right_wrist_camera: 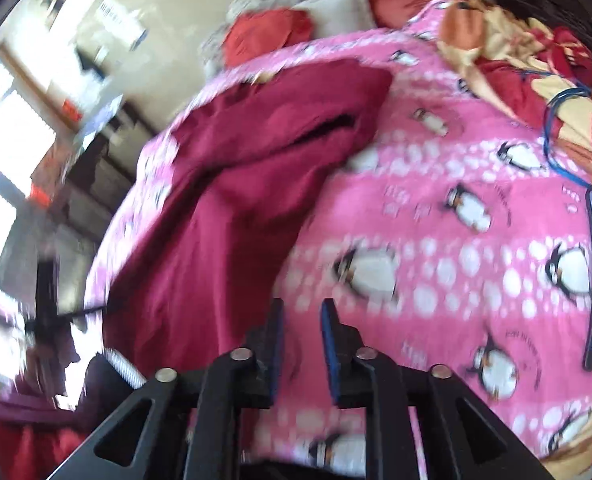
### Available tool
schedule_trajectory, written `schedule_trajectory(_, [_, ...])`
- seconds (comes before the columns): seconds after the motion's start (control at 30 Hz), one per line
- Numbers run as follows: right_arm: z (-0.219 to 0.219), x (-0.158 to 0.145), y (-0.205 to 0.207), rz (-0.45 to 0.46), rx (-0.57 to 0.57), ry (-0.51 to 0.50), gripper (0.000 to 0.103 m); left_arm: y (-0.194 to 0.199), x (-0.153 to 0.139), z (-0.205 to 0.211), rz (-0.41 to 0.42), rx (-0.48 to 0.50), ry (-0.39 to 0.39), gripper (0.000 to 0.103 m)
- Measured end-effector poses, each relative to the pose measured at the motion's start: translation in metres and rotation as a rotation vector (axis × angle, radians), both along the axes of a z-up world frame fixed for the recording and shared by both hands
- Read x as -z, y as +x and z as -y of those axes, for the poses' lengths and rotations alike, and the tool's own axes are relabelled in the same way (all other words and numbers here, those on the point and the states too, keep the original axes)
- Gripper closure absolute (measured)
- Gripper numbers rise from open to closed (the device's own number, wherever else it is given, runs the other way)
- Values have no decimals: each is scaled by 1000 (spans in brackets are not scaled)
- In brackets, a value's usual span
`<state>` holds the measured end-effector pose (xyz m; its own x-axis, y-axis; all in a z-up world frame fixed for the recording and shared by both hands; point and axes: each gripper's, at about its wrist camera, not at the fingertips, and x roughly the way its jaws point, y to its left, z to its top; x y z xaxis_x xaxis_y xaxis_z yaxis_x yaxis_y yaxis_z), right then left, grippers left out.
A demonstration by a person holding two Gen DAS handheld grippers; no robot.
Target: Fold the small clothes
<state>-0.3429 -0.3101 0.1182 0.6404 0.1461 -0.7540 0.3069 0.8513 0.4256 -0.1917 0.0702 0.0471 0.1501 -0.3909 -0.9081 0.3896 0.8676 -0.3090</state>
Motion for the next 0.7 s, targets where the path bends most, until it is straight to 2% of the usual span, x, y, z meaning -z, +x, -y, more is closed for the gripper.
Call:
schedule_trajectory(0.1, [18,12,48,12,47,-3,65,-2,-1,5,19,19,25,93])
schedule_trajectory(0.3, [45,48,119,-30,110,66,63,3,0,22,23,46,52,93])
schedule_trajectory(0.37, [49,55,129,-12,151,73,70,6,2,25,9,48,55,93])
schedule_trajectory(0.4, [52,56,129,3,167,71,90,6,3,26,3,52,57,93])
schedule_trajectory(0.43, [54,51,130,25,173,63,95,6,1,32,1,55,57,93])
schedule_trajectory(0.5, [57,39,131,45,177,15,96,6,-3,36,6,71,48,93])
schedule_trajectory(0.57, [61,18,131,66,168,-79,97,6,-6,36,15,89,38,93])
schedule_trajectory(0.63, [67,6,135,37,176,-166,97,6,-4,41,23,99,39,92])
schedule_trajectory(0.7, [71,9,143,-1,179,-191,97,6,3,44,10,90,45,92])
